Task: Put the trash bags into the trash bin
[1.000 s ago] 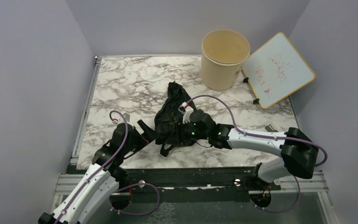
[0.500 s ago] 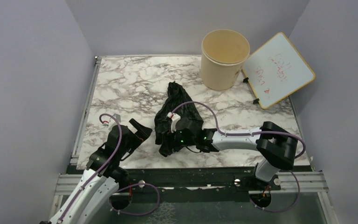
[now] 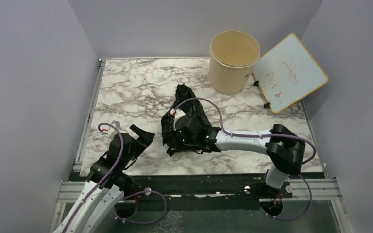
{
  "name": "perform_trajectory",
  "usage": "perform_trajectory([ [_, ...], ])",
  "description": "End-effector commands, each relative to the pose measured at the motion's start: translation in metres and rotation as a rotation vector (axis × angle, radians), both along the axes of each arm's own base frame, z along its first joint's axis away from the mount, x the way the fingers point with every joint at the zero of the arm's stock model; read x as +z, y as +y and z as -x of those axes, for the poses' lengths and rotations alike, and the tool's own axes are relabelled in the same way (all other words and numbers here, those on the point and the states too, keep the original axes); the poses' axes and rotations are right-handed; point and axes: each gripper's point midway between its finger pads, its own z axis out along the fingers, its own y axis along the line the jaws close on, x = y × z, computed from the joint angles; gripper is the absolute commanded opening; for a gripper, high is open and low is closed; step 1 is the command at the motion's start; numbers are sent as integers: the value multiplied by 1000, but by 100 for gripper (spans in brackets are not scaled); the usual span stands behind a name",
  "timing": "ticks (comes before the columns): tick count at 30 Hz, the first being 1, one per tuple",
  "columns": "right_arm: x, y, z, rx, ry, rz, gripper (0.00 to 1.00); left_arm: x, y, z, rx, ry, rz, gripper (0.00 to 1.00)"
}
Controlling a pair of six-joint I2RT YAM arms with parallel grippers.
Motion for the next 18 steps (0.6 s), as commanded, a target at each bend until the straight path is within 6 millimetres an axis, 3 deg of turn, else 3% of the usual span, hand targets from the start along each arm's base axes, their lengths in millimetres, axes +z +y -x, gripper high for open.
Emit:
perform_trajectory([
  [1, 90, -27, -36, -155, -236, -53, 1, 5, 3, -1, 29, 4, 5, 99],
  [5, 148, -61, -63, -275, -210, -194, 1, 8, -2, -2, -14, -18, 1, 99],
  [9, 164, -97, -93, -420, 77, -468, 1, 8, -16, -4, -95, -50, 12, 99],
  [13, 178, -103, -101, -402, 273, -732, 0, 9, -30, -8, -130, -69, 82, 99],
  [18, 198, -96, -95, -313, 257, -860, 0, 11, -53, -20, -135, -74, 237, 99],
])
